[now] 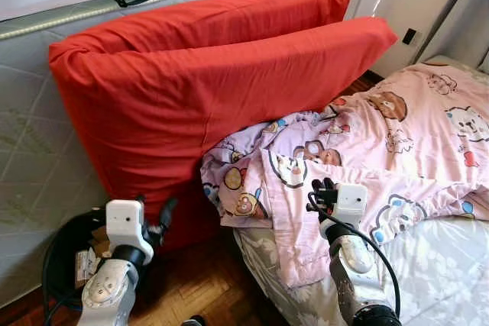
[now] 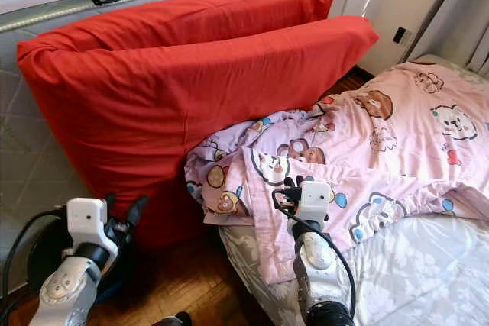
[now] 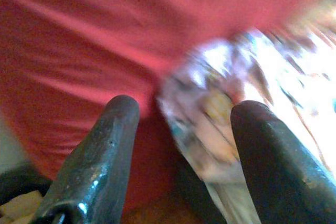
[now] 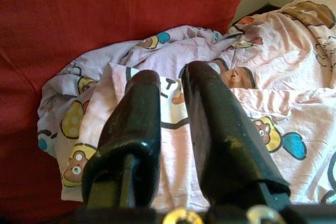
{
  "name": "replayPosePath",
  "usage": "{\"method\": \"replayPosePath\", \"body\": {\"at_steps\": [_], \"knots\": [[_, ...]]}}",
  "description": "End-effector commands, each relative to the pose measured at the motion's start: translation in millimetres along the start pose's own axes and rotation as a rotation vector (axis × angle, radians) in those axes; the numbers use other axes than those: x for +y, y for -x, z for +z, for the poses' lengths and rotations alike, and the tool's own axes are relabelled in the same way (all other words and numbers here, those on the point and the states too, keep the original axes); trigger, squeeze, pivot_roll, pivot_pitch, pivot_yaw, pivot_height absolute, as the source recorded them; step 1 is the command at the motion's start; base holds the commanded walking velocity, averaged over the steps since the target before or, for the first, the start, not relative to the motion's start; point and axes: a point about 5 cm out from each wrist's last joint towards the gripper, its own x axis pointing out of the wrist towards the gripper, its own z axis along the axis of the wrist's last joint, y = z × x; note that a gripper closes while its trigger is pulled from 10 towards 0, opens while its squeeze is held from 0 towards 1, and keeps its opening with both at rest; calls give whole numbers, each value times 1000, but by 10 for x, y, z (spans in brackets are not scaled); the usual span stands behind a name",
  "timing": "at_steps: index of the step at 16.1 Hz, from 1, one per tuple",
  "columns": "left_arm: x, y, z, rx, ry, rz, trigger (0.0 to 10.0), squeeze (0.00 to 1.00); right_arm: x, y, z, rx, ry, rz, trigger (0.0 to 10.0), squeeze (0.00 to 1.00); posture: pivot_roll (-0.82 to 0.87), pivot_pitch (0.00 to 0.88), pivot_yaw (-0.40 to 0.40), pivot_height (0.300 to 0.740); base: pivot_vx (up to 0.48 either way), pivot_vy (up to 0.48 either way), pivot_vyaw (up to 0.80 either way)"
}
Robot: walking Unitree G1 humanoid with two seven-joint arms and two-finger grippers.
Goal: Clean up the room
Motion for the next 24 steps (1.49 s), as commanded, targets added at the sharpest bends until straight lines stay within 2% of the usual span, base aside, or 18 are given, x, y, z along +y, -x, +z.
{"method": "replayPosePath", "body": {"at_steps": [1,2,3,4,5,6,8,9,11,12,13,14,18,21,24], "knots": [[-101,69,-63,83,-47,-174,10000,0,1,8,11,-5,5,7,10000,0,117,125,-46,740,0,0,0],[-94,119,-93,134,-119,-249,10000,0,0,5,13,-5,5,9,10000,0,118,128,-47,740,0,0,0],[-41,152,-107,165,-188,-269,10000,0,-1,3,14,-4,5,10,10000,0,118,130,-47,740,0,0,0],[94,203,-147,233,-352,-286,10000,0,-7,3,15,-5,6,11,10000,0,118,132,-48,740,0,0,0],[172,218,-180,275,-454,-279,10000,0,-9,3,15,-4,6,11,10000,0,120,133,-48,740,0,0,0],[201,221,-181,290,-483,-275,10000,0,-9,3,15,-4,6,11,10000,0,119,133,-48,740,0,0,0],[514,138,-87,292,-615,-26,10000,0,-9,3,16,-3,6,14,10000,0,117,135,-51,740,0,0,0],[559,126,-69,281,-617,27,10000,0,-8,2,16,-3,6,15,10000,0,116,135,-52,740,0,0,0],[647,54,95,172,-535,242,10000,0,-6,-2,21,-5,8,19,10000,0,112,137,-53,740,0,0,0],[673,26,178,96,-416,339,10000,0,-6,-7,32,-8,8,18,10000,0,112,138,-56,740,0,0,0],[606,-21,265,2,-275,340,10000,0,-3,-12,39,-10,8,20,10000,0,112,139,-57,740,0,0,0],[422,-114,450,-173,-48,300,10000,0,11,-24,62,-19,19,32,10000,0,113,140,-58,740,0,0,0],[139,-176,325,-140,-3,216,10000,0,41,-38,90,-31,41,47,10000,0,104,138,-57,740,0,0,0],[147,-163,328,-147,15,214,10000,0,44,-35,66,-11,45,45,10000,0,109,141,-58,740,0,0,0],[140,-161,325,-147,14,207,10000,0,69,-35,45,3,49,57,10000,0,110,140,-57,716,0,0,0]]}}
